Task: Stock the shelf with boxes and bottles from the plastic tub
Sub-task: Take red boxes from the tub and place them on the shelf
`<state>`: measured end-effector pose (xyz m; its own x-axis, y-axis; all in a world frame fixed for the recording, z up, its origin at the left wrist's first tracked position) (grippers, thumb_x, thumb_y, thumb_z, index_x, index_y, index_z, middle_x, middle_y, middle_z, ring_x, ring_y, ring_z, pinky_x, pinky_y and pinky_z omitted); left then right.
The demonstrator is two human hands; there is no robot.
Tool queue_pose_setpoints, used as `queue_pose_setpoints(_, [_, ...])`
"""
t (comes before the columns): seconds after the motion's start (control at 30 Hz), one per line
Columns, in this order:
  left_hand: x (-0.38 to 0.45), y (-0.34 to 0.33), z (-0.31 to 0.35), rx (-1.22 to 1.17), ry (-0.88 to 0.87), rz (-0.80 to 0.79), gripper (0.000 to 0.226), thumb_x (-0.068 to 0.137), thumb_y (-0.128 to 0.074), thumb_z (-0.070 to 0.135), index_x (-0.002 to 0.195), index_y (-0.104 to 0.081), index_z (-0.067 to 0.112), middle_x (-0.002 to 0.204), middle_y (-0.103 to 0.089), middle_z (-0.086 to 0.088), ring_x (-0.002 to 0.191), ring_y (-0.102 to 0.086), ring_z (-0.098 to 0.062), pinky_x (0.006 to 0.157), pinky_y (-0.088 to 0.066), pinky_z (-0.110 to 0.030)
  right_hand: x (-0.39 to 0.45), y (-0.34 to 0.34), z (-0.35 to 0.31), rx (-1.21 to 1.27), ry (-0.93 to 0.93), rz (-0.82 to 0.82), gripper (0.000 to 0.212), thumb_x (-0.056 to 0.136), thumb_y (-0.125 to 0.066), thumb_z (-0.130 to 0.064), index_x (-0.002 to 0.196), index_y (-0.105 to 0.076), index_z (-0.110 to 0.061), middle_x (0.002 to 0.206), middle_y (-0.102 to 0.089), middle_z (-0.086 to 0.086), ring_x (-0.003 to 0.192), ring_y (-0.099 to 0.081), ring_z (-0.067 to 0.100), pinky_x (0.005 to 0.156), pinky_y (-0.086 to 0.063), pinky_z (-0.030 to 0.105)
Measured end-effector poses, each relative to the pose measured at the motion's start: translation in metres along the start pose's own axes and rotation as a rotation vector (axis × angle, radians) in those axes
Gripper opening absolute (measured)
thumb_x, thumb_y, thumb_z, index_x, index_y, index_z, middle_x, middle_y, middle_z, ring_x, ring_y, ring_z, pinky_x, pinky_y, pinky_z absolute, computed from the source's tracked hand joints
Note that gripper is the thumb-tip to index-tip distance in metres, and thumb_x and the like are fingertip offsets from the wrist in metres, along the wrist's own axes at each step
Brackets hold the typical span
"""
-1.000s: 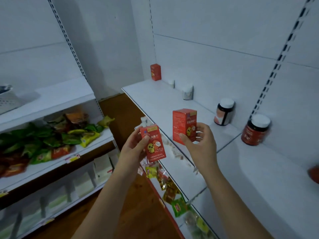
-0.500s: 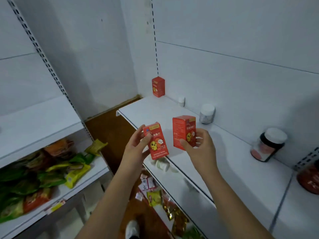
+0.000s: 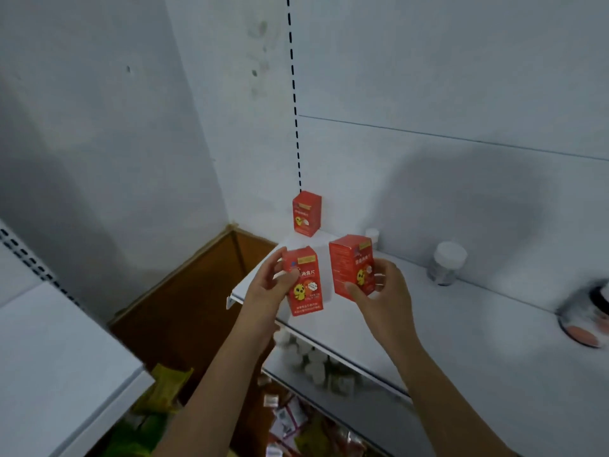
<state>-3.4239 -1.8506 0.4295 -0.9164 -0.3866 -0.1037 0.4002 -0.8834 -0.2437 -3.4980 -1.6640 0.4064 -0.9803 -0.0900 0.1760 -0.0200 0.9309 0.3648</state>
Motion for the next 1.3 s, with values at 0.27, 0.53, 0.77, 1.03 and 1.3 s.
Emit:
queue_pose_setpoints(0.27, [0.054, 0.027, 0.012, 0.234, -0.025, -0.278, 0.057, 0.096, -0.061, 0.014, 0.146, -0.039, 0.032, 0.124, -0.064, 0.012, 0.109, -0.064, 0.000, 0.077, -0.055, -0.019, 0.024, -0.057, 0.006, -0.020, 0.020, 0.156, 0.060, 0.076, -0.085, -0.023, 0.122, -0.047, -0.024, 0.116, -0.050, -0.006, 0.101, -0.053, 0.008, 0.084, -0.043, 0.012])
queue_pose_setpoints(0.53, [0.105, 0.039, 0.016, 0.384, 0.021, -0.404, 0.055, 0.099, -0.056, 0.018, 0.143, -0.033, 0.041, 0.137, -0.053, 0.017, 0.118, -0.057, 0.006, 0.089, -0.053, -0.019, 0.061, -0.074, 0.021, -0.065, -0.056, 0.153, 0.081, 0.070, -0.089, -0.029, 0.134, -0.042, -0.018, 0.126, -0.044, -0.002, 0.112, -0.052, 0.015, 0.098, -0.049, 0.034])
queue_pose_setpoints(0.77, [0.115, 0.046, -0.001, 0.589, 0.003, -0.299, 0.078, 0.079, -0.079, 0.029, 0.133, -0.027, 0.051, 0.120, -0.049, 0.032, 0.110, -0.046, 0.026, 0.078, -0.044, 0.000, 0.074, -0.060, 0.033, -0.140, 0.004, -0.038, 0.092, 0.069, -0.088, -0.026, 0.145, -0.036, -0.025, 0.129, -0.039, -0.010, 0.106, -0.050, 0.005, 0.091, -0.041, 0.020])
queue_pose_setpoints(1.03, [0.136, 0.042, -0.016, 0.753, 0.019, -0.267, 0.066, 0.068, -0.074, 0.066, 0.124, -0.041, 0.057, 0.117, -0.061, 0.029, 0.114, -0.056, 0.009, 0.109, -0.043, -0.032, 0.107, -0.076, 0.034, -0.173, 0.023, -0.135, 0.061, 0.069, -0.088, -0.032, 0.121, -0.057, -0.026, 0.103, -0.066, -0.013, 0.088, -0.061, -0.006, 0.074, -0.044, 0.009])
queue_pose_setpoints(1.3, [0.167, 0.038, -0.003, 0.753, 0.027, -0.278, 0.048, 0.078, -0.075, 0.042, 0.113, -0.044, 0.056, 0.115, -0.056, 0.028, 0.100, -0.055, 0.020, 0.073, -0.043, -0.004, 0.144, -0.108, 0.039, -0.278, -0.063, 0.040, 0.060, 0.074, -0.084, -0.035, 0.118, -0.057, -0.005, 0.113, -0.054, 0.013, 0.106, -0.052, 0.027, 0.079, -0.036, 0.028])
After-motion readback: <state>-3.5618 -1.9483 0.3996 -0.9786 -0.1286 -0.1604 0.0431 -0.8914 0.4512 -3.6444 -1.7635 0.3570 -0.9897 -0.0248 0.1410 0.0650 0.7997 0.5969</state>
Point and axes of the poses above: each hand's wrist, its own x-axis towards the middle knuckle, its own y-axis out of the back of the hand, z = x × y, the point moved 1 cm from there along x, towards the middle knuckle
